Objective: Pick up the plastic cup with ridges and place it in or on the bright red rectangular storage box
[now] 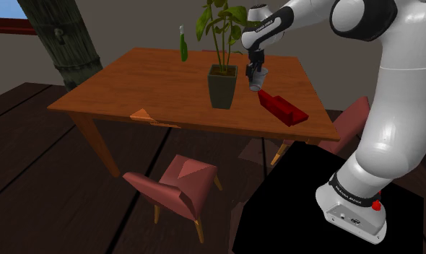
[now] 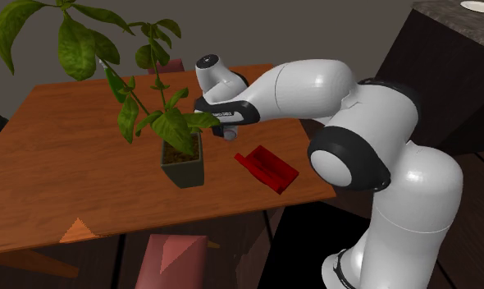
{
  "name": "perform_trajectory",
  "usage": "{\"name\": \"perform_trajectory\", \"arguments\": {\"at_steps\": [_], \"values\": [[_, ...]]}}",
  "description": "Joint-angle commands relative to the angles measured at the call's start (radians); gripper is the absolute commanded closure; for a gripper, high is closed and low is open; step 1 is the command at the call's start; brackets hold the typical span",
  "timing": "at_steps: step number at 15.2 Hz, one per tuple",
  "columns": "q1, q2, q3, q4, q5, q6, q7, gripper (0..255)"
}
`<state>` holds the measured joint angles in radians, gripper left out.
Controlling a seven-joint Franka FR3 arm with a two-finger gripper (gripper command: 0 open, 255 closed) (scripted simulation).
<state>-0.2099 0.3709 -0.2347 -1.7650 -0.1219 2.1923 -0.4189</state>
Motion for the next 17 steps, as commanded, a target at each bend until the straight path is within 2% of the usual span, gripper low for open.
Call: {"name": "perform_trajectory", "arguments": {"at_steps": [1, 9, 10, 17], "values": [[-0.005, 0.017, 0.0, -0.012, 0.002, 0.03, -0.002, 0], [-0.005, 0.017, 0.0, -0.012, 0.002, 0.03, -0.002, 0], [-0.005, 0.017, 0.0, -0.012, 0.002, 0.03, -0.002, 255], [-0.005, 0.017, 0.0, -0.012, 0.002, 0.03, -0.002, 255]]}}
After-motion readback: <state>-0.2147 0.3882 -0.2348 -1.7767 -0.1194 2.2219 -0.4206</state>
